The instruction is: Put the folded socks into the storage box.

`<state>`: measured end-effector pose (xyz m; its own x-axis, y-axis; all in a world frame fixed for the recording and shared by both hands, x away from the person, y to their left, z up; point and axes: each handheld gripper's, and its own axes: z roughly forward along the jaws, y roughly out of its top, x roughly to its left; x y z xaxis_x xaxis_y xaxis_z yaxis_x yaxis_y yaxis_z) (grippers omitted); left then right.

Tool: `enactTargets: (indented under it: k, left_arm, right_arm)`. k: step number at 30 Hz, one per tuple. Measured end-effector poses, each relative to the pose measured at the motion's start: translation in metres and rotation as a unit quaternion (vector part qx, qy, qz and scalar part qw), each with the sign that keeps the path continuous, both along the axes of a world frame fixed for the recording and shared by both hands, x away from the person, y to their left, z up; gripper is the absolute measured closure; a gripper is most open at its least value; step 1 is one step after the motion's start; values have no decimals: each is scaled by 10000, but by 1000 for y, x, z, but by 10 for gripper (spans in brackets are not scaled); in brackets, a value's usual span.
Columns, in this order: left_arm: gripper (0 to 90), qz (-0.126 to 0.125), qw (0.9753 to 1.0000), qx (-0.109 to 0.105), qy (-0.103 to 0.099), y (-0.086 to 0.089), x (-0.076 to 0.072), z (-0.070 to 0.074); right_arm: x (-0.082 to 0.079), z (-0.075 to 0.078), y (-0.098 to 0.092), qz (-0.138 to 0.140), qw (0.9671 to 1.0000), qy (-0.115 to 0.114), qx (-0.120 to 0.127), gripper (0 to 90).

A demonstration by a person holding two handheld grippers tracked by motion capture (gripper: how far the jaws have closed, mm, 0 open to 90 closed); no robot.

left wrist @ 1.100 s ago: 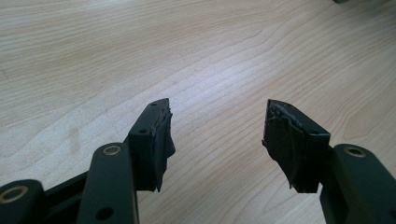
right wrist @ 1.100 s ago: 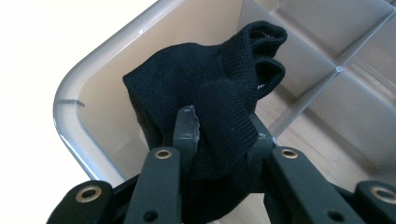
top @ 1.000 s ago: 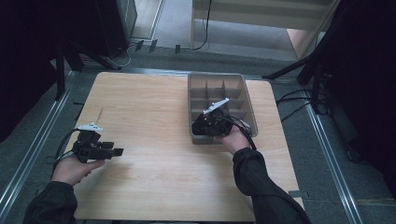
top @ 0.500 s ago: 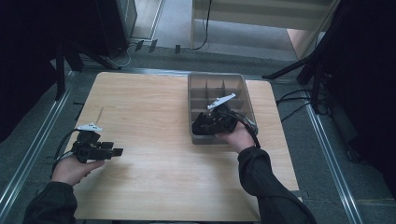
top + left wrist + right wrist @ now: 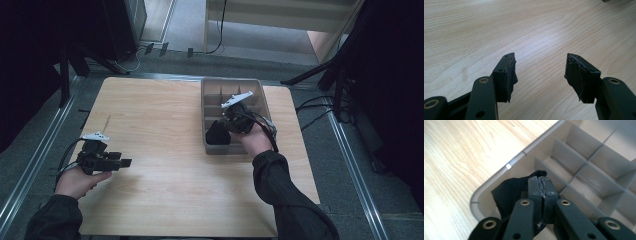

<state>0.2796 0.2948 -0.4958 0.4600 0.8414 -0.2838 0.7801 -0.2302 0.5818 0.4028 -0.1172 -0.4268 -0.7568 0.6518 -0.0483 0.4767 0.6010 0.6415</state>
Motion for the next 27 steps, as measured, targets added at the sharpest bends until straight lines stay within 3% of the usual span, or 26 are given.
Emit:
enactTargets:
  k: [4, 11, 21, 25, 27]
  left_arm:
    - [407, -8, 10000, 2, -2, 0, 0, 0]
    - [407, -7, 10000, 6, 2, 0, 0, 0]
    - [407, -6, 10000, 20, 6, -1, 0, 0]
    - [407, -4, 10000, 15, 5, -1, 0, 0]
    - [407, -5, 10000, 20, -1, -1, 0, 0]
  right_arm:
    - [6, -12, 0, -121, 9997, 96, -174, 895]
    - [7, -28, -3, -152, 9991, 299, -269, 896]
    - [0, -34, 0, 16, 9988, 338, -362, 897]
    - [-4, -35, 3, 105, 9980, 472, -418, 897]
    - [-5, -36, 4, 122, 9978, 406, -503, 897]
